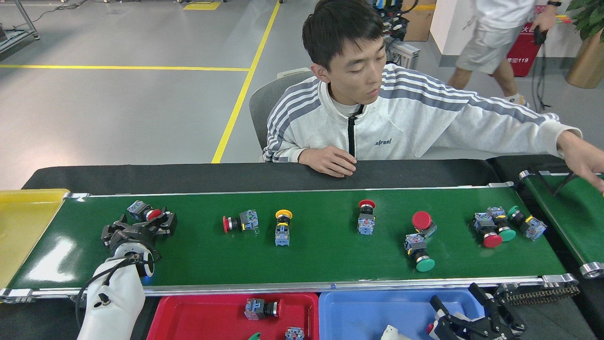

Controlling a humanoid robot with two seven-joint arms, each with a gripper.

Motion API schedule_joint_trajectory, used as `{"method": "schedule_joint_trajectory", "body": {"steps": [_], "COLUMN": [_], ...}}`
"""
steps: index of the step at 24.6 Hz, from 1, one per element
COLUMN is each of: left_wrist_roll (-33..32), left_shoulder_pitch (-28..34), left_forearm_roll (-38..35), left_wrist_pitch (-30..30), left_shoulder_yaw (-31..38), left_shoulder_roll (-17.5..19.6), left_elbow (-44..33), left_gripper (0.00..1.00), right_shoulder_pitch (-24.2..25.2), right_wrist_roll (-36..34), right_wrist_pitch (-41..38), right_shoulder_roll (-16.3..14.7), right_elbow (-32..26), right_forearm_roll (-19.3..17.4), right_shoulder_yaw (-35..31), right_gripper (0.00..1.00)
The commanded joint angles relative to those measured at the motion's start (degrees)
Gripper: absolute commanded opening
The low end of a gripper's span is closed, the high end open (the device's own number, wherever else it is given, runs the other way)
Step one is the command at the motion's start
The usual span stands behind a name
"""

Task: Pick switch part from conveyor to tray

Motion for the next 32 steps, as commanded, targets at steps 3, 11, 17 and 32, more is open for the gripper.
{"method": "schedule_joint_trajectory", "body": {"steps": [3,11,17,32], "left_wrist_roll": [4.1,4.2,2.1,1.1], "left_shoulder_pitch": [-1.4,2.0,18.8,51.5], "left_forearm_roll": [0.5,0.1,0.7,0.7], "left_wrist_pitch": [1.3,-1.4,-23.3,-41.7], "left_shoulder_yaw": [-0.1,-0.9,-3.5,-2.8], "left_shoulder_roll": [0.9,0.1,1.8,2.8], "left_elbow": [0.2,-2.4,-35.1,-70.1], "left_gripper": [0.42,0.27,0.27,1.00], "right_shoulder_pitch": [-1.3,-8.7,-13.7,-18.8], "right_wrist_roll": [-0.7,4.9,6.1,5.8], "right_wrist_pitch": [4.0,8.5,19.5,21.4], "right_shoulder_roll": [0.3,0.5,-0.2,-1.5], "right_elbow": [-0.9,0.3,5.2,11.0], "right_forearm_roll": [1.1,2.7,4.0,4.6], "right_shoulder_yaw": [1.3,14.5,22.1,27.5], "right_gripper": [0.98,0.98,0.99,0.06]}}
